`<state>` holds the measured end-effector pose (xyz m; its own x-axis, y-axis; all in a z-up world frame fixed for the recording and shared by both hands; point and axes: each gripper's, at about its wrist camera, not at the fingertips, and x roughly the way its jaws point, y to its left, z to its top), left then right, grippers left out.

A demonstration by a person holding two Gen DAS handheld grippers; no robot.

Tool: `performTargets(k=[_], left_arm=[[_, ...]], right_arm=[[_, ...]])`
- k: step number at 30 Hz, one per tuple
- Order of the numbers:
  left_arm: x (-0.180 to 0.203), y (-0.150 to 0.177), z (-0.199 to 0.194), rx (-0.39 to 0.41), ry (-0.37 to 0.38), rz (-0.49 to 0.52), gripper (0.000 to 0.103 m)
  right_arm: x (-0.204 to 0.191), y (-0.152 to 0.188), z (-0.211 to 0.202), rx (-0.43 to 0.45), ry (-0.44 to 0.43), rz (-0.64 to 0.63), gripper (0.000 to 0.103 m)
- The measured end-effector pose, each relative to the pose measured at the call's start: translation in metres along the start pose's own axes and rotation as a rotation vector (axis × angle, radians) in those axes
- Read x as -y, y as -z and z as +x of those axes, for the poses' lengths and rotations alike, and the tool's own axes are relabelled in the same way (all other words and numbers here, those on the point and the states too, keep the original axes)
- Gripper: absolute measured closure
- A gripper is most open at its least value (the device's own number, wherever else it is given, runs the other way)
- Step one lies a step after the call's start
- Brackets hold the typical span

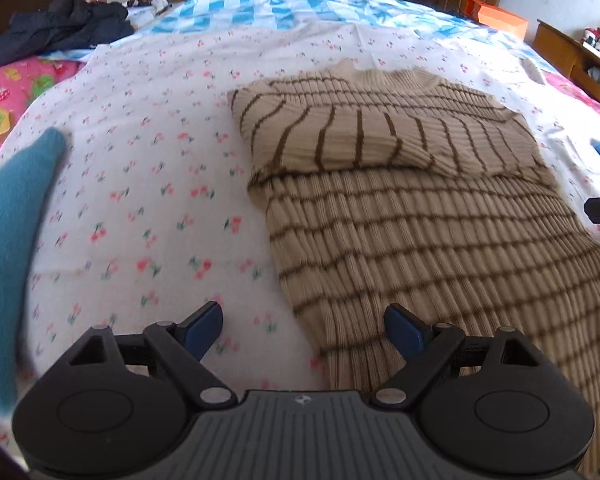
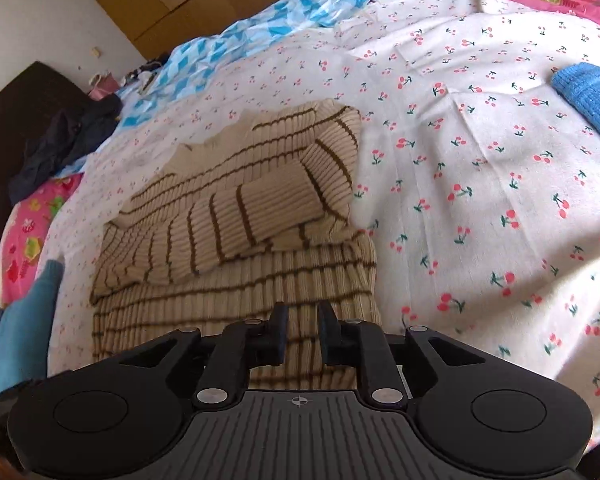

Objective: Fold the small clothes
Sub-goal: 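Grasp the sweater hem with both grippers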

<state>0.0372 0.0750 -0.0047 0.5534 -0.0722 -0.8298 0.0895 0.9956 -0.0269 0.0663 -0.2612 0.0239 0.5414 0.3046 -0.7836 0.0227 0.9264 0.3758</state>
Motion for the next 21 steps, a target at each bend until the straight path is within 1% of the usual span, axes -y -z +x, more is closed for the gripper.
performTargets(k=[3, 6, 10, 11, 13, 16, 18, 21], left_arm=[[0.006, 0.012, -0.018, -0.058, 0.002, 0.030, 0.011], [0.012, 0.028, -0.029, -0.142, 0.019, 0.062, 0.011], [0.018, 0.045, -0.038, -0.236, 0.070, 0.046, 0.014], [0.021, 0.048, -0.041, -0.254, 0.084, 0.043, 0.017], [0.026, 0.054, -0.045, -0.284, 0.111, 0.040, 0.020], [0.033, 0.061, -0.048, -0.323, 0.135, 0.038, 0.029], [0.034, 0.064, -0.046, -0.351, 0.160, 0.011, 0.039], [0.033, 0.071, -0.043, -0.386, 0.171, -0.026, 0.042]], right_arm=[[0.001, 0.018, -0.016, -0.063, 0.019, -0.043, 0.083], [0.005, 0.035, -0.027, -0.127, 0.037, -0.065, 0.077], [0.010, 0.056, -0.036, -0.196, 0.057, -0.087, 0.077], [0.010, 0.060, -0.038, -0.211, 0.060, -0.093, 0.077], [0.011, 0.067, -0.040, -0.244, 0.067, -0.114, 0.076], [0.015, 0.075, -0.041, -0.285, 0.094, -0.125, 0.074], [0.020, 0.078, -0.042, -0.317, 0.093, -0.107, 0.074], [0.026, 0.086, -0.041, -0.373, 0.067, -0.073, 0.074]])
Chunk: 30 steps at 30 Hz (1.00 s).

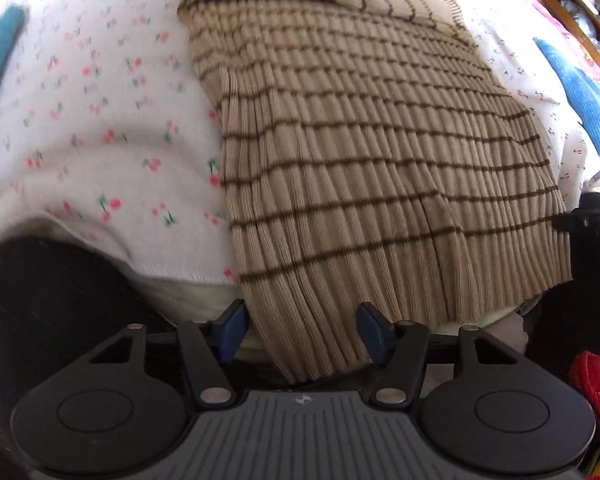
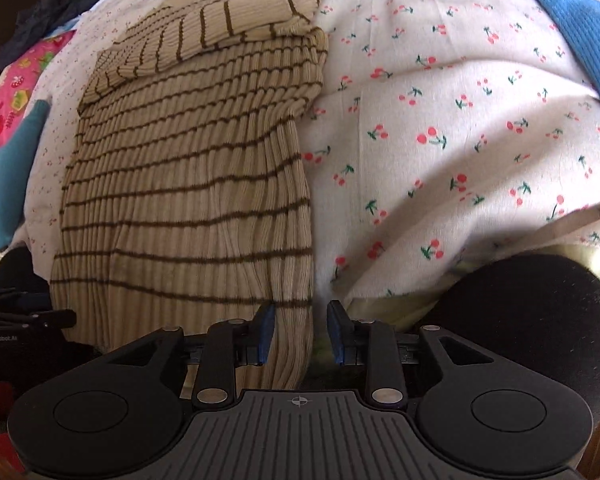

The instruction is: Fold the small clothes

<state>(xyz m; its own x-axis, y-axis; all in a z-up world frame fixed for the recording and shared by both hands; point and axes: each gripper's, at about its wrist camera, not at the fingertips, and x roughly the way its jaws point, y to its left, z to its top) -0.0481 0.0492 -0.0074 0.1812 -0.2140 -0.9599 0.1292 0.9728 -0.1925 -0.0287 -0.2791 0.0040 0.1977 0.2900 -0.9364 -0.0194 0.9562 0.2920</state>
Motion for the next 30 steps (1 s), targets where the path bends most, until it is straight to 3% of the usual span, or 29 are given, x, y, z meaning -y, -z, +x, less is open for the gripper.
performTargets(k=[7, 11, 15, 17, 23, 27, 30], left_arm=[[-0.006, 0.002, 0.006, -0.047, 0.017, -0.043, 0.043], [-0.008, 0.006, 0.002, -0.032, 0.005, -0.051, 0.058], [-0.016, 0.014, -0.005, -0.004, 0.014, -0.099, 0.077], [-0.022, 0.018, -0.010, -0.001, 0.036, -0.120, 0.082], [-0.029, 0.025, -0.016, 0.023, 0.057, -0.139, 0.085], [-0.028, 0.022, -0.017, 0.039, 0.119, -0.166, 0.089], [-0.031, 0.015, -0.025, 0.113, 0.195, -0.212, 0.090]], right_arm=[[0.003, 0.009, 0.015, -0.082, -0.081, 0.039, 0.073], [0.004, 0.016, 0.015, -0.078, -0.148, 0.072, 0.086], [0.008, 0.021, 0.011, -0.042, -0.209, 0.125, 0.091], [0.008, 0.023, 0.009, -0.024, -0.220, 0.134, 0.092], [0.009, 0.027, 0.005, 0.010, -0.259, 0.165, 0.094], [0.016, 0.029, -0.001, 0.091, -0.385, 0.261, 0.095], [0.017, 0.024, -0.011, 0.210, -0.495, 0.318, 0.095]])
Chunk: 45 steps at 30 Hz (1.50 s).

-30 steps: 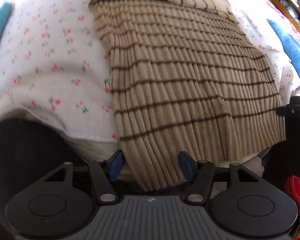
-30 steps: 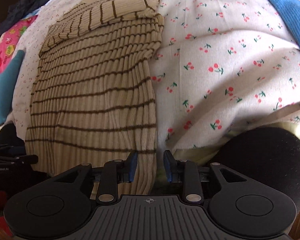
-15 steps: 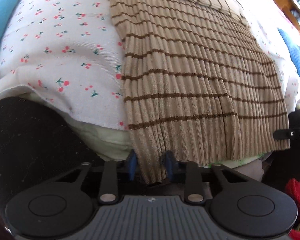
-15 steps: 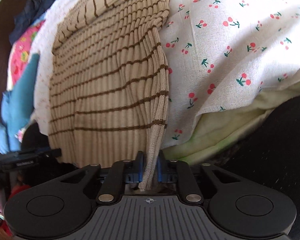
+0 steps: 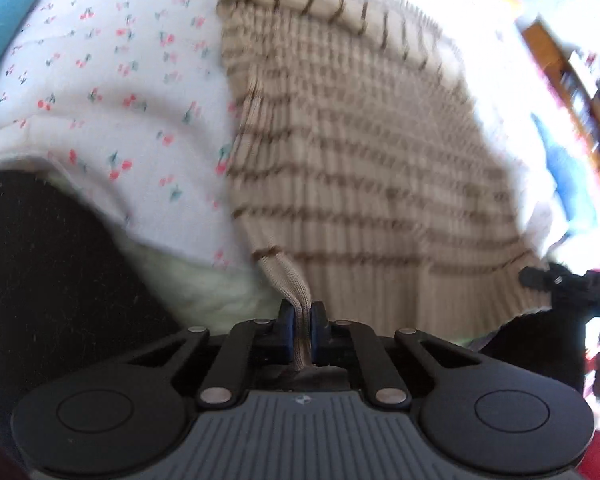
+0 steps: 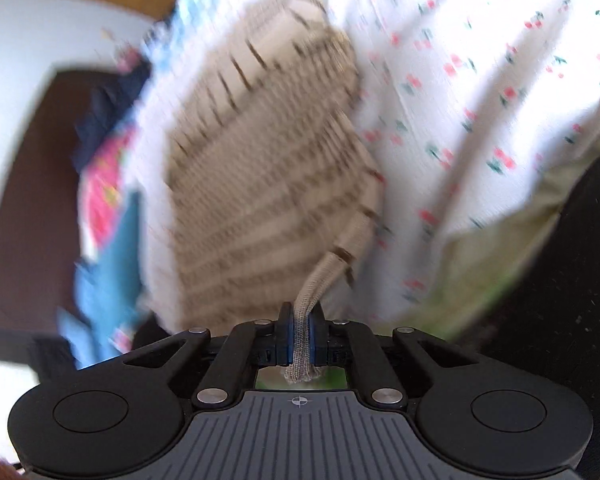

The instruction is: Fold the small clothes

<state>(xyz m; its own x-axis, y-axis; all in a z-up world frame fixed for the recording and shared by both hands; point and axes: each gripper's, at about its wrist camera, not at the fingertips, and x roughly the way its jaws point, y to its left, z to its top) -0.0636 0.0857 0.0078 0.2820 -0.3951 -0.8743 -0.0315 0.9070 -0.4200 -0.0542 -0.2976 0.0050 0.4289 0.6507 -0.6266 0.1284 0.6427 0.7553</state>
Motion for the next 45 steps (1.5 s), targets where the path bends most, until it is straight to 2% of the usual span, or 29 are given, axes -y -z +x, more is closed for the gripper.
performTargets(k=[6, 9, 15, 19, 23, 29, 33, 36, 37, 40, 41, 42, 43, 45], left_arm=[[0.011, -0.037, -0.031, 0.219, 0.179, -0.053, 0.090], [0.016, -0.064, -0.049, 0.329, 0.215, -0.044, 0.090], [0.020, -0.137, -0.057, 0.528, 0.286, -0.075, 0.090], [0.014, -0.191, -0.049, 0.615, 0.267, -0.110, 0.090], [-0.002, -0.232, -0.022, 0.652, 0.193, -0.169, 0.090], [-0.034, -0.267, 0.039, 0.613, 0.056, -0.243, 0.096], [-0.046, -0.274, 0.064, 0.561, -0.005, -0.269, 0.097], [-0.044, -0.268, 0.063, 0.572, -0.017, -0.247, 0.097], [-0.043, -0.265, 0.061, 0.571, -0.017, -0.235, 0.097], [-0.037, -0.258, 0.055, 0.570, -0.050, -0.200, 0.095], [-0.035, -0.254, 0.053, 0.575, -0.066, -0.184, 0.092], [-0.032, -0.250, 0.051, 0.584, -0.076, -0.174, 0.088], [-0.031, -0.246, 0.048, 0.594, -0.080, -0.175, 0.085], [-0.029, -0.237, 0.044, 0.622, -0.074, -0.192, 0.074]], right_arm=[[-0.030, -0.032, -0.005, 0.213, -0.224, 0.013, 0.096], [-0.043, -0.060, -0.009, 0.308, -0.279, 0.010, 0.096], [-0.067, -0.134, 0.010, 0.455, -0.304, 0.016, 0.096], [-0.068, -0.180, 0.033, 0.531, -0.259, 0.045, 0.096], [-0.057, -0.219, 0.071, 0.583, -0.159, 0.095, 0.096], [-0.031, -0.252, 0.121, 0.575, -0.012, 0.136, 0.096], [-0.018, -0.261, 0.140, 0.528, 0.041, 0.141, 0.096], [-0.016, -0.266, 0.149, 0.502, 0.071, 0.130, 0.095], [-0.015, -0.268, 0.152, 0.491, 0.071, 0.133, 0.092], [-0.013, -0.267, 0.153, 0.477, 0.057, 0.149, 0.089], [-0.014, -0.265, 0.150, 0.477, 0.046, 0.140, 0.083], [-0.016, -0.264, 0.147, 0.483, 0.039, 0.133, 0.079], [-0.018, -0.263, 0.142, 0.497, 0.033, 0.126, 0.070], [-0.023, -0.263, 0.132, 0.536, 0.031, 0.095, 0.065]])
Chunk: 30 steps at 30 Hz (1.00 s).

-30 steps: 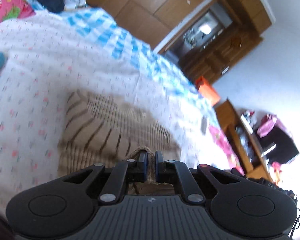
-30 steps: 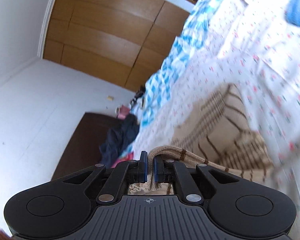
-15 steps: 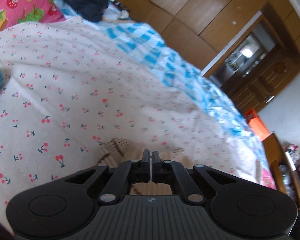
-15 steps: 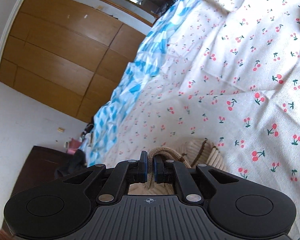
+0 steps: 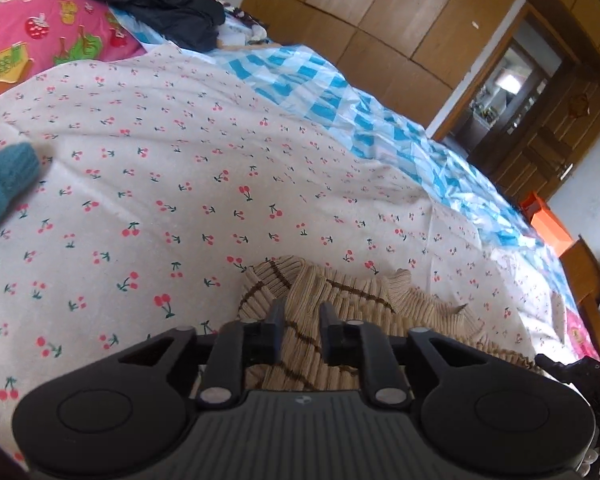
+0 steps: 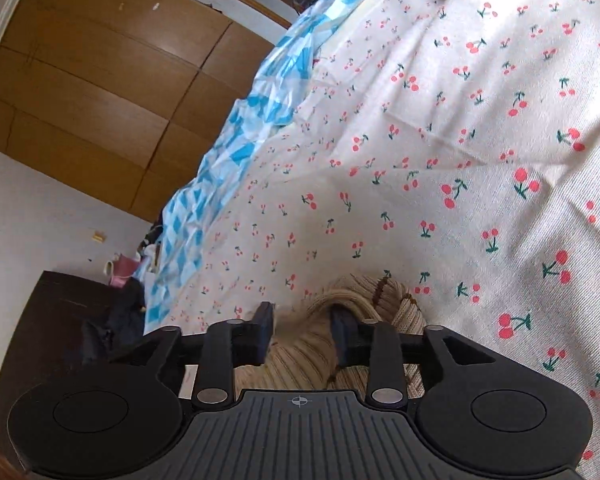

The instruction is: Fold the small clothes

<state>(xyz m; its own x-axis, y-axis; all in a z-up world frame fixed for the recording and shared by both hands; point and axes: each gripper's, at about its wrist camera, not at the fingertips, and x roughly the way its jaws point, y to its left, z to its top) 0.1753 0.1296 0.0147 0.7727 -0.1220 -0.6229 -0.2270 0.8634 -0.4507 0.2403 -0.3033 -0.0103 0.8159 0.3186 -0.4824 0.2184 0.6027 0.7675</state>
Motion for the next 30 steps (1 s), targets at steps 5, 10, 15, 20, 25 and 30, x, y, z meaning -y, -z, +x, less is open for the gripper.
performTargets(k=[5, 10, 15, 20, 25, 30], left_arm=[[0.007, 0.012, -0.017, 0.037, 0.010, -0.002, 0.071], [0.015, 0.025, -0.029, 0.083, -0.006, 0.060, 0.070], [0.005, 0.035, -0.010, 0.033, -0.138, 0.100, 0.070], [-0.023, 0.037, 0.002, 0.005, -0.190, 0.020, 0.066], [-0.025, 0.037, -0.019, 0.036, -0.169, 0.014, 0.067], [-0.031, 0.040, -0.038, 0.020, -0.110, -0.022, 0.067]], right_arm=[[-0.012, -0.004, -0.012, 0.021, 0.032, -0.110, 0.064], [-0.022, 0.013, -0.003, -0.027, 0.123, -0.300, 0.070], [-0.009, 0.018, 0.019, -0.076, 0.303, -0.380, 0.093], [-0.018, 0.017, 0.015, -0.071, 0.345, -0.409, 0.094], [-0.071, 0.032, -0.009, 0.065, 0.417, -0.601, 0.082], [-0.144, 0.078, 0.007, -0.110, 0.190, -0.699, 0.079]])
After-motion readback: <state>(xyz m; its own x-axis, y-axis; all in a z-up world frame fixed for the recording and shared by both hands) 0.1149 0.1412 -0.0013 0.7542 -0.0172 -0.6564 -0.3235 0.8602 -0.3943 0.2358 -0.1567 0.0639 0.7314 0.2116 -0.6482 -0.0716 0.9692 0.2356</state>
